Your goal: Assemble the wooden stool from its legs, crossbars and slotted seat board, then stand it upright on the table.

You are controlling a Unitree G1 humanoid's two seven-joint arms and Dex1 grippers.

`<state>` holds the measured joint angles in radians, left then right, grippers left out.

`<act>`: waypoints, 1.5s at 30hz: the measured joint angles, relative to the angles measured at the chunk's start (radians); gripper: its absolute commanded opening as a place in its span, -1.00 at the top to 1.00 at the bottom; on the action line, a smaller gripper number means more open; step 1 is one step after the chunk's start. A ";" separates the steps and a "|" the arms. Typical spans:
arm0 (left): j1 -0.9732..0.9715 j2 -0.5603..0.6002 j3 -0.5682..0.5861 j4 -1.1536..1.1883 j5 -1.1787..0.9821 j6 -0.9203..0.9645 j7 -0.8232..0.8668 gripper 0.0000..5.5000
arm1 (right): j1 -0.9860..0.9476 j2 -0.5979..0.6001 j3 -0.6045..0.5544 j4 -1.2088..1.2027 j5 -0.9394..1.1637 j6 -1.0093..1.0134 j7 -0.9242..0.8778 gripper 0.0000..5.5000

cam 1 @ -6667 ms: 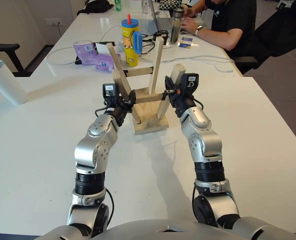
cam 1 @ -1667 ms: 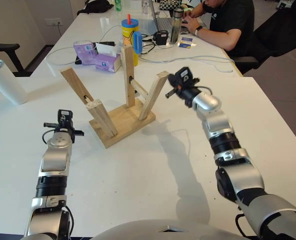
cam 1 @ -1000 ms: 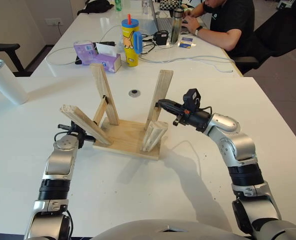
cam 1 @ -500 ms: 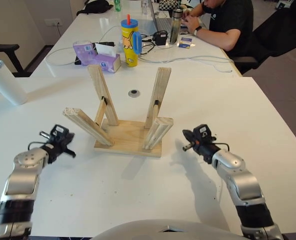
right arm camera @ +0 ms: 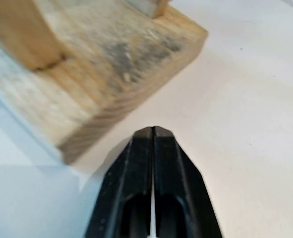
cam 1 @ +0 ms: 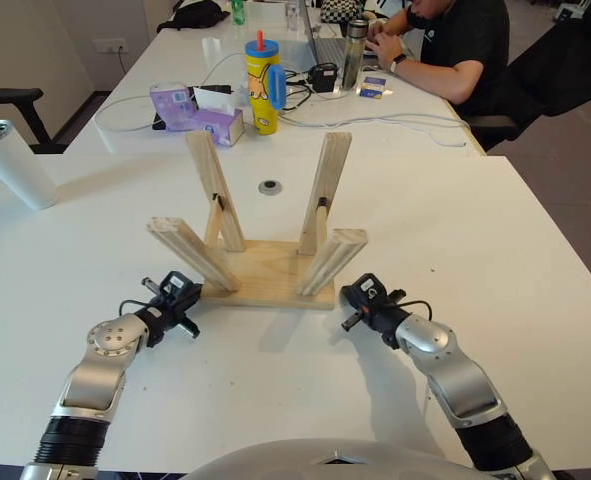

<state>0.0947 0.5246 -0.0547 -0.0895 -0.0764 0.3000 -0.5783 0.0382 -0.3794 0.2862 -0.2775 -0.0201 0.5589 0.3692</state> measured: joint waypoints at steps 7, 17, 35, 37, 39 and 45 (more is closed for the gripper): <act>0.017 -0.006 -0.014 -0.082 -0.001 0.078 0.005 0.99 | -0.007 0.002 -0.014 0.007 -0.001 -0.012 0.006 1.00; -0.051 -0.058 0.059 -0.296 -0.099 0.352 0.051 0.99 | -0.130 0.061 -0.163 -0.124 0.050 -0.036 -0.006 1.00; -0.160 -0.091 0.146 -0.351 -0.122 0.393 0.089 0.99 | -0.128 0.082 -0.184 -0.108 0.058 -0.029 -0.006 1.00; -0.156 -0.093 0.144 -0.340 -0.122 0.386 0.089 0.99 | -0.128 0.082 -0.183 -0.102 0.058 -0.029 -0.006 1.00; -0.140 -0.100 0.140 -0.306 -0.122 0.332 0.087 0.99 | -0.130 0.082 -0.181 -0.092 0.056 -0.030 -0.006 1.00; -0.136 -0.104 0.097 -0.035 0.005 0.159 0.183 0.99 | -0.163 0.069 -0.119 0.021 -0.002 -0.063 -0.006 1.00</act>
<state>-0.0414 0.4208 0.0425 -0.1245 -0.0715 0.4589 -0.3949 -0.1244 -0.3100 0.1675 -0.2568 -0.0223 0.4961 0.3634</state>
